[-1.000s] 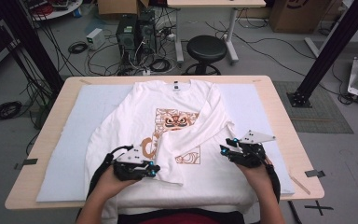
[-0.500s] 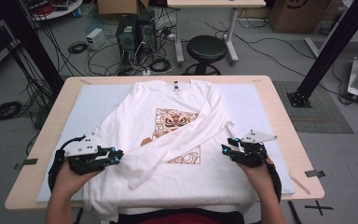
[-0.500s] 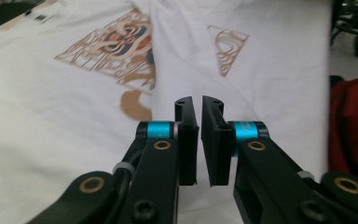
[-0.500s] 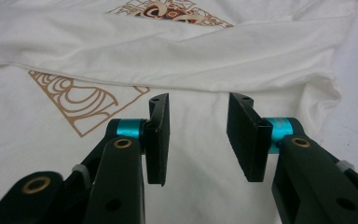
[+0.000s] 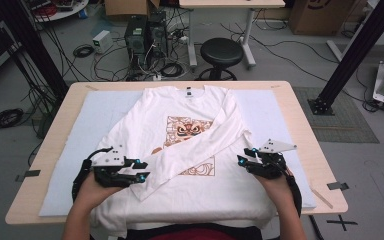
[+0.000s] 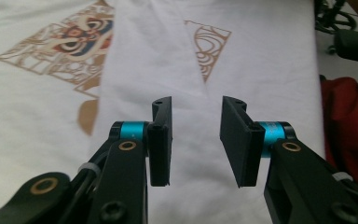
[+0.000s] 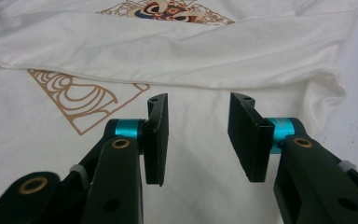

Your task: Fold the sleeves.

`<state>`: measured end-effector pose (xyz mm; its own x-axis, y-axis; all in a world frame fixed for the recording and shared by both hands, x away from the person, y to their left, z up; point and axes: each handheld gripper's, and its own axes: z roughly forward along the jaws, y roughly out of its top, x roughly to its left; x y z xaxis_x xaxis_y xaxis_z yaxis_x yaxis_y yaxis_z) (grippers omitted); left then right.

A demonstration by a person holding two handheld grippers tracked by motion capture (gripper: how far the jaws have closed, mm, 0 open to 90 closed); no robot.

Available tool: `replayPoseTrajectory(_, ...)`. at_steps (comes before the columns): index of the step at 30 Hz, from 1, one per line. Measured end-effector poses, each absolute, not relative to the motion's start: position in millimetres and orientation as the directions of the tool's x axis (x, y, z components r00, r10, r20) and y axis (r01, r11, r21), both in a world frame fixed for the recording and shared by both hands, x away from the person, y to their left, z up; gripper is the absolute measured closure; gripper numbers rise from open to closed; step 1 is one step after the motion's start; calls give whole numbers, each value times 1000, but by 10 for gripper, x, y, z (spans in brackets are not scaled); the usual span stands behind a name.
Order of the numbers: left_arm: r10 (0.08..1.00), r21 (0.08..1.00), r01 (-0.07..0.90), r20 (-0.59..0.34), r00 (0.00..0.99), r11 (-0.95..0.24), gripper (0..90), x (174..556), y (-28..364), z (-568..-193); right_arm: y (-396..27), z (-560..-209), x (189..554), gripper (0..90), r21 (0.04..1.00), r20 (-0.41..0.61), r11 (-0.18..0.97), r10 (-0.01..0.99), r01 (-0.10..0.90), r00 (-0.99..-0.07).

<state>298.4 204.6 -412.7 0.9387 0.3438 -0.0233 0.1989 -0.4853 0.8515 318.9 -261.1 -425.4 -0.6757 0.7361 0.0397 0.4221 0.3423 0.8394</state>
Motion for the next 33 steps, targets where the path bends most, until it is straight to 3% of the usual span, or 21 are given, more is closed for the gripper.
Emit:
replayPoseTrajectory(5, 281, 817, 198, -46, 959, -541, 619, 3007, 1761, -4266, -2605, -4251, 3185, 595, 840, 38, 345, 733, 419, -680)
replayPoseTrajectory(16, 308, 754, 232, -41, 951, -614, 647, 3054, 1575, -4456, -2585, -4269, 3192, 595, 836, 32, 353, 733, 419, -680)
replayPoseTrajectory(22, 315, 761, 232, -37, 948, -606, 794, 3050, 1581, -4460, -2569, -4293, 3203, 595, 832, 18, 367, 732, 416, -681)
replayPoseTrajectory(27, 312, 776, 243, -63, 948, -582, 862, 3073, 1611, -4483, -2566, -4291, 3192, 595, 829, 16, 369, 734, 419, -679)
replayPoseTrajectory(33, 262, 803, 188, -41, 964, -566, 874, 2975, 1582, -4359, -2588, -4285, 3195, 595, 832, 18, 362, 739, 420, -673)
